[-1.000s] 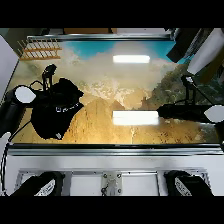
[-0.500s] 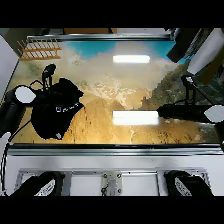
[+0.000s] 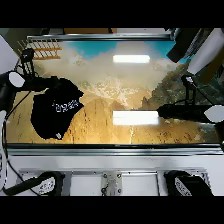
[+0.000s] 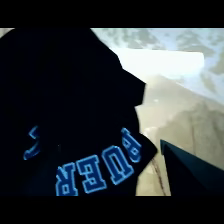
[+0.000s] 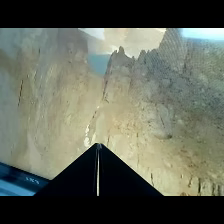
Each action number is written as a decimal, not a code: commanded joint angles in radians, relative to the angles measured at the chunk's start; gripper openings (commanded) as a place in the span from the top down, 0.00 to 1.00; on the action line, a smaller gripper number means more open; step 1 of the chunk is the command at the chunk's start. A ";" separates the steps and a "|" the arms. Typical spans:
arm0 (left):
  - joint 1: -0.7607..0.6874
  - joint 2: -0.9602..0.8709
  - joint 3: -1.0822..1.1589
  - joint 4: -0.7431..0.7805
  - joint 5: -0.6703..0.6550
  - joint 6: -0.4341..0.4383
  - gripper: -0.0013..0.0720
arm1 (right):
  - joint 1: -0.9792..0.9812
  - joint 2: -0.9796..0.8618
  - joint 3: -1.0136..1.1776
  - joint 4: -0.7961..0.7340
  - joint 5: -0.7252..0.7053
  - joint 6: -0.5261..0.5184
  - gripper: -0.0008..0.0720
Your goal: Fold the clothes and pants, and hang the long-sleeved shirts on hangers.
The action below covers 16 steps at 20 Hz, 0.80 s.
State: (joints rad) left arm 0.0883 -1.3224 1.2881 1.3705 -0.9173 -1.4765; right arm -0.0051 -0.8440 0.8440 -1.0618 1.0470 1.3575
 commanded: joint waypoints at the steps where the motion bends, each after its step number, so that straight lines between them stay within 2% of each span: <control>1: 0.076 -0.214 0.112 0.042 -0.016 -0.006 0.05 | 0.001 0.000 0.000 0.000 0.000 0.000 0.97; 5: 0.047 -0.406 0.169 0.040 -0.031 -0.006 0.05 | 0.001 0.000 0.000 0.000 0.000 0.000 0.97; 8: -0.003 -0.488 0.214 0.040 -0.054 -0.009 0.05 | 0.001 0.000 0.000 0.000 0.000 0.000 0.97; 9: -0.020 -0.506 0.237 0.040 -0.081 -0.034 0.05 | 0.001 0.000 0.000 0.000 0.000 0.000 0.97; 10: -0.036 -0.515 0.260 0.040 -0.105 -0.061 0.23 | 0.001 0.000 0.000 0.000 0.000 0.000 0.97; 11: -0.054 -0.515 0.286 0.039 -0.132 -0.068 0.69 | 0.001 0.000 0.000 0.000 0.000 0.000 0.98; 12: -0.076 -0.505 0.313 0.038 -0.155 -0.066 0.97 | 0.001 0.000 0.000 0.000 0.000 0.000 0.97; 14: -0.137 -0.454 0.360 -0.032 -0.205 -0.038 0.97 | 0.001 0.000 0.000 0.000 0.000 0.000 0.97; 16: -0.218 -0.376 0.368 -0.150 -0.248 0.058 0.97 | 0.001 0.000 0.000 0.002 0.000 0.000 0.97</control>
State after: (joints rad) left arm -0.0422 -1.7618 1.6192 1.3441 -1.0893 -1.5002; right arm -0.0051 -0.8440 0.8440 -1.0615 1.0470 1.3575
